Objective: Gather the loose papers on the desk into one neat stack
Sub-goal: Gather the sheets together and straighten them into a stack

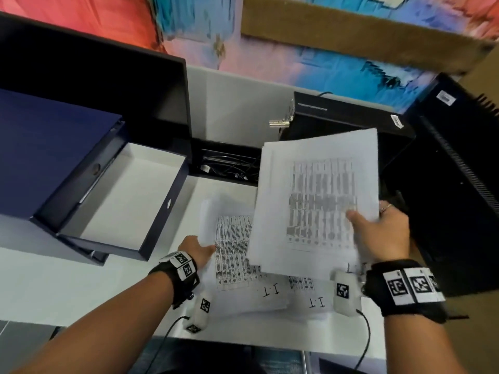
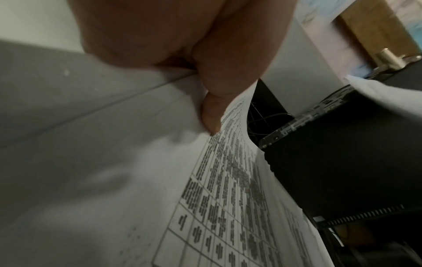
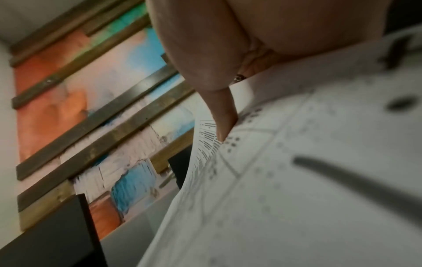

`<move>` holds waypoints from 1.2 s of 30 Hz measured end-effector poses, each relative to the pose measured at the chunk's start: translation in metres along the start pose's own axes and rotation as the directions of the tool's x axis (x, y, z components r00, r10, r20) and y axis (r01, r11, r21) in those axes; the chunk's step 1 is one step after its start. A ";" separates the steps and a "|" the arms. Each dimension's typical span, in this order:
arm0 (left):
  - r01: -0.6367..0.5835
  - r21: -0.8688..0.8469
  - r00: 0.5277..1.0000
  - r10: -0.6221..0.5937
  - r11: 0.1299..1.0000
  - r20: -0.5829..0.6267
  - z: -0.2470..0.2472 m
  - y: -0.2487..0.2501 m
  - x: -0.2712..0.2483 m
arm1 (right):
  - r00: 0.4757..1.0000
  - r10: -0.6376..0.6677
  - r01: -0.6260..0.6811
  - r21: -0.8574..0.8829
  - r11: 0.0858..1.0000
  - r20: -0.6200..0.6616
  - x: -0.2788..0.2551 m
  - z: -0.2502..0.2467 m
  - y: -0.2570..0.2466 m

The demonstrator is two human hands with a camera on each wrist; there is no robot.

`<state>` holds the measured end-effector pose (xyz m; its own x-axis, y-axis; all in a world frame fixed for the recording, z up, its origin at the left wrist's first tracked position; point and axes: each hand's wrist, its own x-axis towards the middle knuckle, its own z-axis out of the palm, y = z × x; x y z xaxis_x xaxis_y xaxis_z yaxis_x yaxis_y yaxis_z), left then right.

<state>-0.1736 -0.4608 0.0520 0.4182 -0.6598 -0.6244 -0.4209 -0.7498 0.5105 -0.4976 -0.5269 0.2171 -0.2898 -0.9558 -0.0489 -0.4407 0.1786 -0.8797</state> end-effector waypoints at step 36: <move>-0.057 -0.053 0.997 0.054 0.997 -0.048 0.004 -0.017 0.014 | 0.818 0.566 -0.397 -0.616 0.681 0.099 -0.003 0.110 0.141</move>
<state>-0.1640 -0.4568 0.0324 0.4326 -0.7010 -0.5670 -0.4009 -0.7129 0.5754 -0.4658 -0.5247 0.0412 -0.4029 -0.7042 -0.5846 -0.7082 0.6445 -0.2882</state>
